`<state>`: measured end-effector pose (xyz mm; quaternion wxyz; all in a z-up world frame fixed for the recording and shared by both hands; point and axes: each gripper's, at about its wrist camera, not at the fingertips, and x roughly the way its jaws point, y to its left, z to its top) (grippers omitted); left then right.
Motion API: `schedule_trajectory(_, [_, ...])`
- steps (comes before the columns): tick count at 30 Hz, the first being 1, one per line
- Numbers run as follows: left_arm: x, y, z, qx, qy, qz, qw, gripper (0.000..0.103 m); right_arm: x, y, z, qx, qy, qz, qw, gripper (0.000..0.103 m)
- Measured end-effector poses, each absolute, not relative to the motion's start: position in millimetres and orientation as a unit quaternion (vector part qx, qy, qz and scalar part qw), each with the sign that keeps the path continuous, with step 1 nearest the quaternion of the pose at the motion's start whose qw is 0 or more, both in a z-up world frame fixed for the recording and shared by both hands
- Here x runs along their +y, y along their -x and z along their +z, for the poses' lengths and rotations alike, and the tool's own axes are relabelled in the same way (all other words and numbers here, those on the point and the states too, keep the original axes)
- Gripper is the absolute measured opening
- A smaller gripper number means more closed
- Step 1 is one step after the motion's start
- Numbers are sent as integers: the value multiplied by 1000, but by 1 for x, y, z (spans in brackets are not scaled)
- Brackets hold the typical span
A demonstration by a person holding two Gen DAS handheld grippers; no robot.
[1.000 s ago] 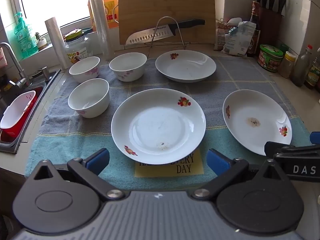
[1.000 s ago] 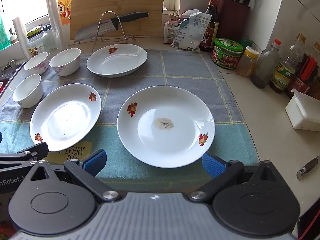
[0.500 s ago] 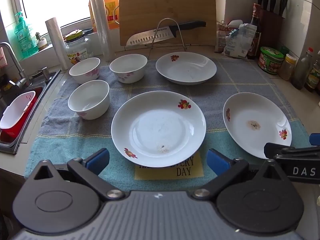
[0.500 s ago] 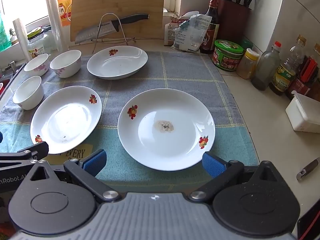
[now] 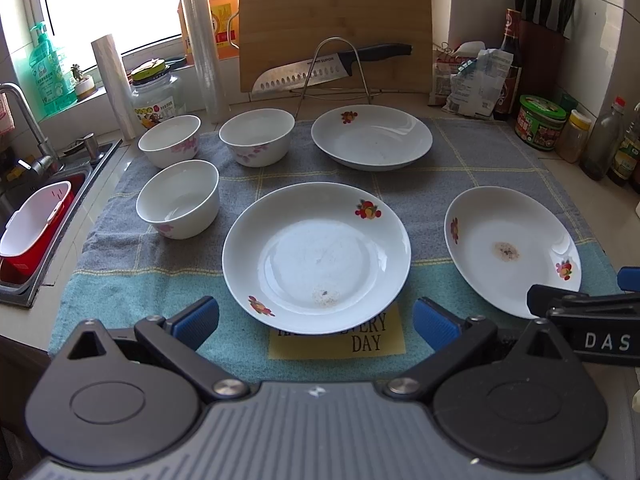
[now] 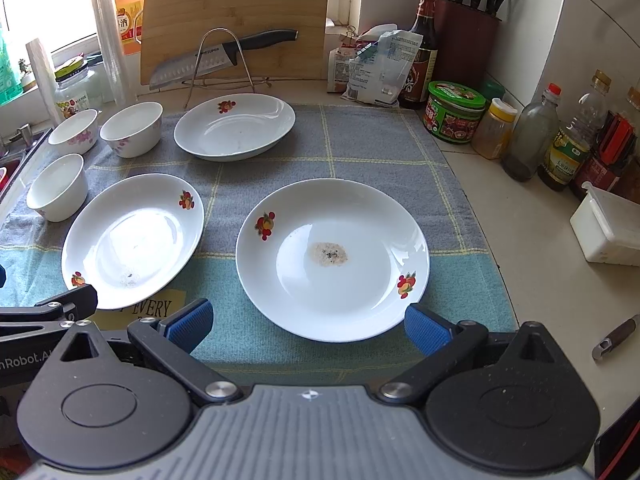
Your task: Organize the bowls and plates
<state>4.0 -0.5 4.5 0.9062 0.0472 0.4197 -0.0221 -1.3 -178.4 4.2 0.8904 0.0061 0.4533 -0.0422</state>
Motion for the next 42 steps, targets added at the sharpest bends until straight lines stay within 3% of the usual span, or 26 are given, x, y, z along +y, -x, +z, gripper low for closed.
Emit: schedule_trajectory(42, [1,1,5,418,-43,-25,907,102,-179,3,7,448,-6,-45,893,103])
